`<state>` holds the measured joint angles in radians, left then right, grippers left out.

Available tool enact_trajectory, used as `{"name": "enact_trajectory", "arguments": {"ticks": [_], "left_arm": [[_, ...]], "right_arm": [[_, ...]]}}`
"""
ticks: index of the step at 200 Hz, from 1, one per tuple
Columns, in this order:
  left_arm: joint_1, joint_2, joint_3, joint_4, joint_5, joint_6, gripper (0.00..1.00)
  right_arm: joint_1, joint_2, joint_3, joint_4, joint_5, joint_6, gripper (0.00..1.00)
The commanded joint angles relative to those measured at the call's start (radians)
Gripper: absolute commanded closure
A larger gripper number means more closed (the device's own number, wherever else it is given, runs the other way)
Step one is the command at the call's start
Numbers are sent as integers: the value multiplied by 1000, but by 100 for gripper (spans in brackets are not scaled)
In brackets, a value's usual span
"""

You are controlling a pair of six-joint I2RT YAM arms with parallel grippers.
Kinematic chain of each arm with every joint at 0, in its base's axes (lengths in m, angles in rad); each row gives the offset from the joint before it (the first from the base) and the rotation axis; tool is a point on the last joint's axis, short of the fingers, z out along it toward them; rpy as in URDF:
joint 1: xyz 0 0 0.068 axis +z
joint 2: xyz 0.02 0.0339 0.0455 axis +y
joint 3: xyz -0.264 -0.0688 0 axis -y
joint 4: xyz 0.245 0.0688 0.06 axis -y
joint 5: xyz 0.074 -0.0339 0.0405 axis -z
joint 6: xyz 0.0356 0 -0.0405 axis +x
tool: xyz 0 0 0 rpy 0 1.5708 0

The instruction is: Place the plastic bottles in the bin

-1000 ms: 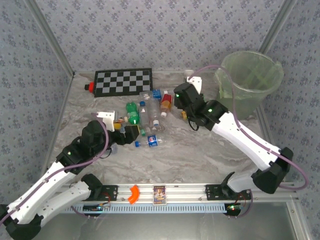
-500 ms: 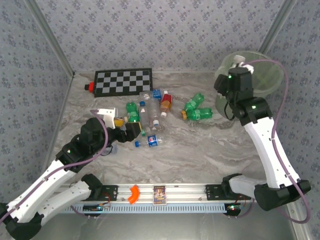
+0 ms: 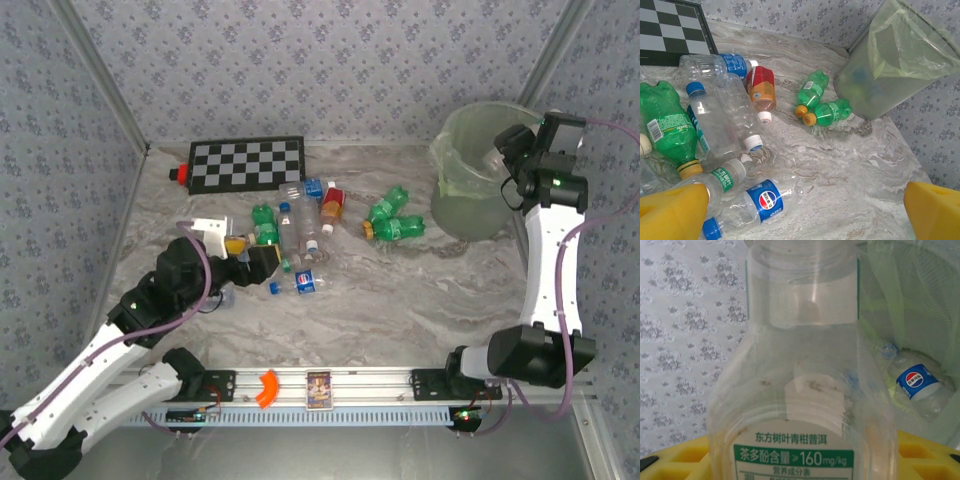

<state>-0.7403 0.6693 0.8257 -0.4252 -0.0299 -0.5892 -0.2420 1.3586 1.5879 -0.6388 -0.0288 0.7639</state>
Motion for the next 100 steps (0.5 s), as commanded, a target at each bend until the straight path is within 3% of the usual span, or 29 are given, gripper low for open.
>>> {"name": "enact_trajectory", "arguments": {"ticks": [1,100], "left_arm": [[-4,-19,32,-10,-1,-6,0],[-5,-42,31,-35,-17,-4,0]], "right_arm": [[-15,18,49,46,-33,79,41],[-82,102,44,67,-51,143,38]]}}
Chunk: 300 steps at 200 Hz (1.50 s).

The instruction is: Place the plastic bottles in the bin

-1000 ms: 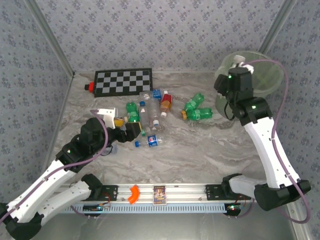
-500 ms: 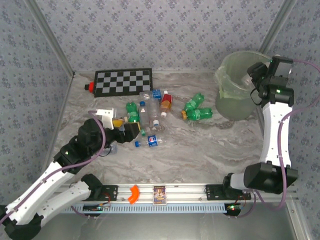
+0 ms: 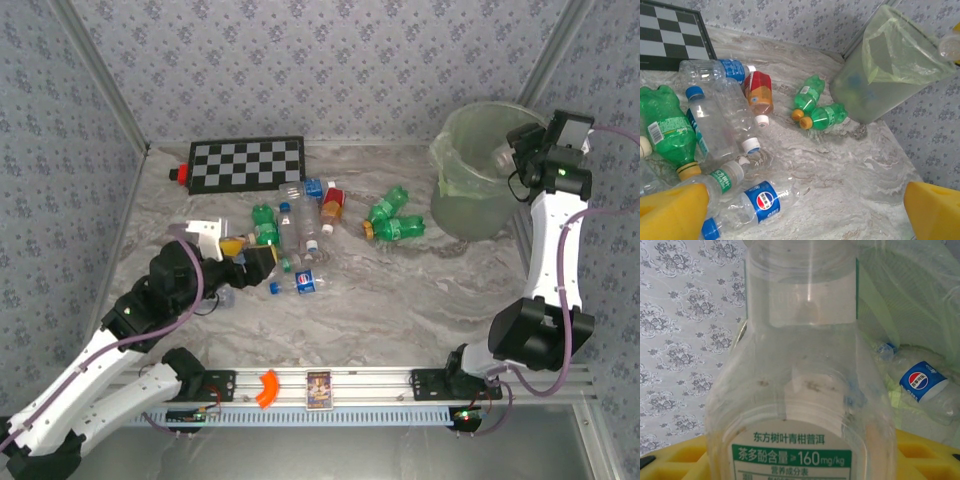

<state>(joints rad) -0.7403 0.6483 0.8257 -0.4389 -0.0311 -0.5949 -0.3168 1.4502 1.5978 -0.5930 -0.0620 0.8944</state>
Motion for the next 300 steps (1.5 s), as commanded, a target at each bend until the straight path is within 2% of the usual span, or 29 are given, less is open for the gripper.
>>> {"name": "enact_trajectory", "arguments": {"ticks": [1,26,43,66,82,112,163,193,222,270,286,300], "left_arm": [[-5,-22,29,-21,-16,1,0],[-5,-36,17,-17,-19,-5,0],[-4,-34,11,-15,-21,-3,0],[-4,-29,-5,-2,-19,-8,0],[-5,-24,-10,4,-20,-9,0],[-5,-18,3,-19,-26,-6,0],[-4,13,-31,-8,-47,-24,0],[-5,44,-77,32,-55,-61,0],[-5,66,-113,31,-81,-98,0],[-5,10,-206,-54,-220,-240,0],[-4,-14,-217,-139,-318,-320,0],[1,-30,-218,-270,-430,-442,0]], "right_arm": [[-8,11,34,21,-16,12,38],[-7,7,37,17,21,-6,35],[-8,6,35,5,10,-10,29],[-8,6,37,6,-2,-22,15],[-7,0,34,15,4,-40,0],[12,-34,23,15,24,-63,0],[110,-162,-66,50,45,-114,0],[224,-260,-183,98,50,-168,0],[374,-325,-278,114,113,-244,0],[590,-323,-346,154,171,-412,0],[651,-324,-392,204,158,-460,0],[677,-322,-450,243,111,-483,0]]}}
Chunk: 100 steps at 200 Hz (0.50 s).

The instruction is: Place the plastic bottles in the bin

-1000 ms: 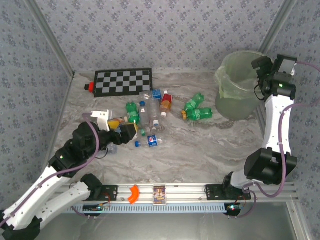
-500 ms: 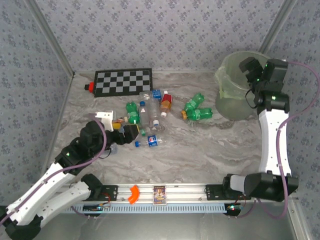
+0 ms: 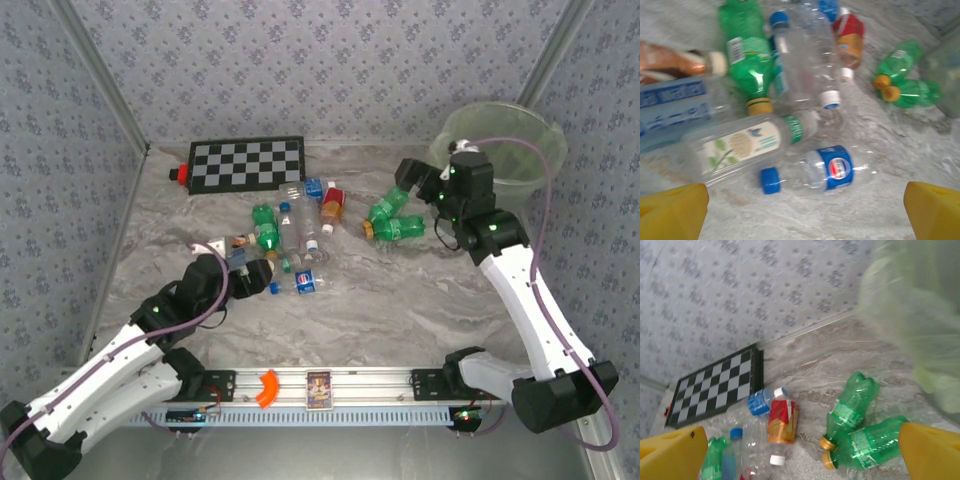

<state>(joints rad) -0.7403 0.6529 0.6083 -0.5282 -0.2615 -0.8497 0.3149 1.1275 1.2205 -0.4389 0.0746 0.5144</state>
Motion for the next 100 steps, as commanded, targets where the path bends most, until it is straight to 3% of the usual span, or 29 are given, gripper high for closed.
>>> {"name": "enact_trajectory", "arguments": {"ticks": [1,38,100], "left_arm": [[2,-36,-1,-189,-203,-193,0],[64,-92,-24,-283,-241,-295,0],[276,-47,-58,-355,-144,-442,5]], "right_arm": [[45,1,-74,91,-30,-103,0],[87,13,-136,123,-97,-150,0],[154,-55,-358,312,-127,-232,0]]}}
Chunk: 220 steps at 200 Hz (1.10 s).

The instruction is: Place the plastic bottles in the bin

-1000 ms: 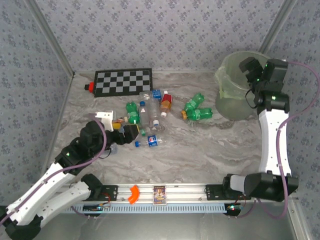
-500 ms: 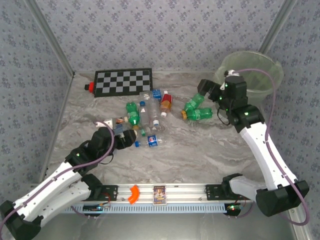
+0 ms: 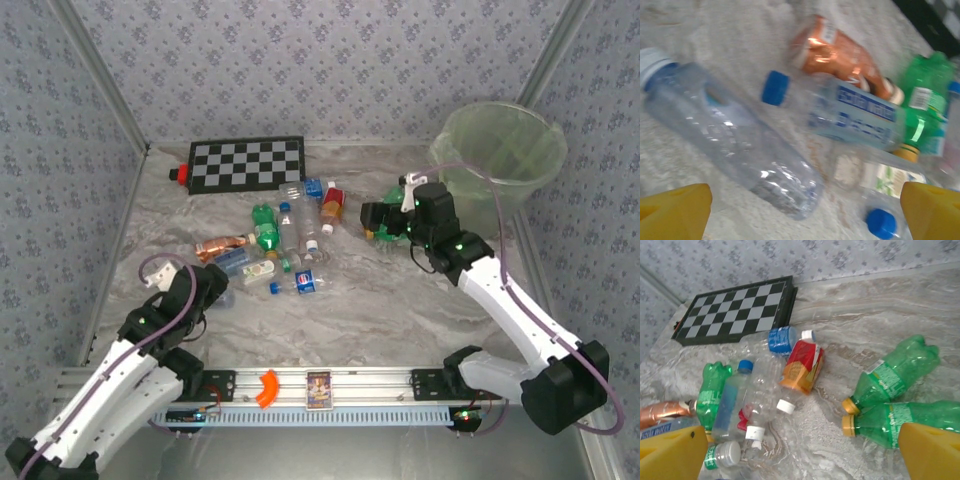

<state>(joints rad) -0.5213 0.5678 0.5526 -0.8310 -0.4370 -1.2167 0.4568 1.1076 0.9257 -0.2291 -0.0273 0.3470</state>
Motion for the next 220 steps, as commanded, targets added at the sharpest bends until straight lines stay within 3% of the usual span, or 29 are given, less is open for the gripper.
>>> {"name": "enact_trajectory", "arguments": {"ticks": [1,92,172,220], "left_arm": [[58,41,-2,-51,33,-76,5],[75,153,-72,45,127,-340,15],[64,240,-150,278,121,-348,15],[69,318,-172,387,96,-350,22]], "right_arm": [[12,-36,-66,103,-26,-65,0],[22,-142,-209,184,-72,-49,0],[29,-182,-246,215,-68,-22,0],[36,-167,-251,229,-72,-18,0]]}}
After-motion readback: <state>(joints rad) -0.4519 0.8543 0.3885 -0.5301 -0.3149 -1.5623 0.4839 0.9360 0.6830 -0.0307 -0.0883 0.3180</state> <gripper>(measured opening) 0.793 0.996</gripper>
